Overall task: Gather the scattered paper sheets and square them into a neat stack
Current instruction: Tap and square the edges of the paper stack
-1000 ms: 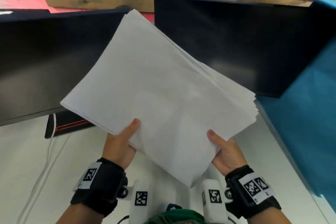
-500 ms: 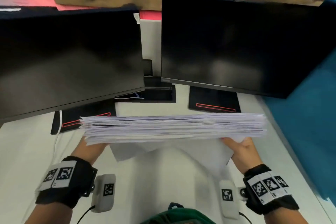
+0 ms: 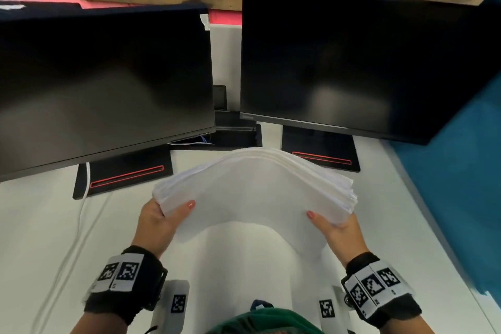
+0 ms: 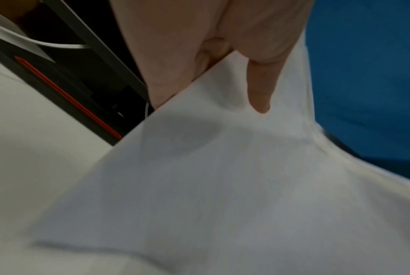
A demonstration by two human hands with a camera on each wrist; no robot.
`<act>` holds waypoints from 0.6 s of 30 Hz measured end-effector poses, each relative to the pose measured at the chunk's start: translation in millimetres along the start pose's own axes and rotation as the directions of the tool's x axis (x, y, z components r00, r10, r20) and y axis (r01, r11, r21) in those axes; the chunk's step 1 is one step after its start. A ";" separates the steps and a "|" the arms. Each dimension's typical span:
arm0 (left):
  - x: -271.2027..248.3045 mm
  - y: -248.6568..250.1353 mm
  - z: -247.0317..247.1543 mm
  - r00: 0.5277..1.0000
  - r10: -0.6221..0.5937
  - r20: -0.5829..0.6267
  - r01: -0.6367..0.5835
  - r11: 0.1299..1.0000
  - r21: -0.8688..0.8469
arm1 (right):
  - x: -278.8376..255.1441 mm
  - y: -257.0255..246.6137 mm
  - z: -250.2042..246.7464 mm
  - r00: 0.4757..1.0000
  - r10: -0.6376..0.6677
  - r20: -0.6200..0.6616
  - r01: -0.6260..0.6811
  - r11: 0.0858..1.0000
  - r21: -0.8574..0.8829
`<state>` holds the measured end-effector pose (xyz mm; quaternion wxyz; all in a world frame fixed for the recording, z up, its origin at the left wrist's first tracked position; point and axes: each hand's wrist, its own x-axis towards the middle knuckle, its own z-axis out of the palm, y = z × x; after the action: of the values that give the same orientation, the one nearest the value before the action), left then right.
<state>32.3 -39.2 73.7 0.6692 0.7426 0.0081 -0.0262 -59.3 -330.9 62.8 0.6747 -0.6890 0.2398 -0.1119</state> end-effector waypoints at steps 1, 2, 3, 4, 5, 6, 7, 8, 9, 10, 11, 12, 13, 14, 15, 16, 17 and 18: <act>-2.4 -1.2 2.8 1.000 -0.007 -0.016 0.007 1.000 -0.009 | -0.9 2.7 1.6 1.000 0.028 -0.010 -0.028 1.000 -0.004; -4.1 -0.5 4.9 0.999 -0.009 -0.039 0.008 1.000 -0.017 | -2.0 2.9 2.7 0.999 0.044 -0.025 -0.044 0.999 0.009; -4.5 1.0 6.6 0.998 -0.009 -0.054 0.008 1.000 -0.028 | -3.6 1.1 3.4 0.999 0.042 -0.035 -0.041 0.999 0.021; -5.3 3.2 7.7 0.998 -0.012 -0.065 0.009 0.999 -0.038 | -5.4 -2.0 4.3 0.999 0.034 -0.024 -0.033 0.999 0.029; -5.1 3.3 7.3 0.998 -0.009 -0.068 0.007 0.999 -0.041 | -6.0 -4.1 4.8 1.000 0.022 -0.018 -0.021 0.999 0.036; -4.7 4.6 6.5 0.997 -0.003 -0.073 0.000 0.999 -0.044 | -6.7 -6.6 5.6 1.000 0.003 -0.019 -0.003 0.999 0.044; -4.2 6.8 5.2 0.997 0.010 -0.078 -0.014 0.999 -0.052 | -7.6 -9.7 6.6 0.999 -0.026 -0.022 0.027 0.999 0.045; -4.1 9.6 3.7 0.995 0.033 -0.089 -0.039 0.997 -0.070 | -9.1 -14.0 7.8 0.998 -0.060 -0.037 0.062 0.997 0.047; -3.3 12.2 2.0 0.992 0.062 -0.113 -0.074 0.992 -0.099 | -10.3 -18.6 8.9 0.993 -0.097 -0.070 0.100 0.994 0.045; -2.6 16.1 1.1 0.986 0.084 -0.144 -0.105 0.984 -0.141 | -12.2 -25.3 11.0 0.984 -0.131 -0.117 0.140 0.988 0.071; -1.1 20.1 1.5 0.979 0.092 -0.181 -0.126 0.974 -0.186 | -14.0 -32.9 13.2 0.971 -0.173 -0.168 0.192 0.976 0.100; 0.4 24.3 2.2 0.971 0.092 -0.221 -0.140 0.966 -0.216 | -14.3 -39.7 15.0 0.956 -0.204 -0.213 0.237 0.961 0.141; 2.2 28.6 3.9 0.962 0.085 -0.258 -0.147 0.962 -0.229 | -14.3 -47.3 16.6 0.939 -0.221 -0.263 0.272 0.945 0.179; 3.7 32.8 6.3 0.954 0.086 -0.289 -0.155 0.961 -0.227 | -11.6 -52.2 17.4 0.920 -0.221 -0.322 0.297 0.932 0.209; 5.9 35.2 8.6 0.946 0.091 -0.311 -0.163 0.963 -0.213 | -8.9 -57.2 19.0 0.907 -0.210 -0.366 0.303 0.928 0.218; 7.4 36.9 11.2 0.941 0.093 -0.325 -0.161 0.968 -0.191 | -6.2 -59.6 20.0 0.906 -0.189 -0.379 0.288 0.931 0.225; 8.9 36.6 12.9 0.936 0.085 -0.341 -0.150 0.974 -0.170 | -4.6 -61.1 22.4 0.908 -0.164 -0.386 0.265 0.937 0.226; 10.1 35.4 13.5 0.933 0.069 -0.354 -0.133 0.978 -0.161 | -3.6 -61.3 24.7 0.904 -0.140 -0.404 0.241 0.947 0.212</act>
<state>43.7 -56.5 107.0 0.7230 0.6705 0.0899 0.1402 -39.6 -309.2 122.1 0.6838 -0.5807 0.2816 -0.3404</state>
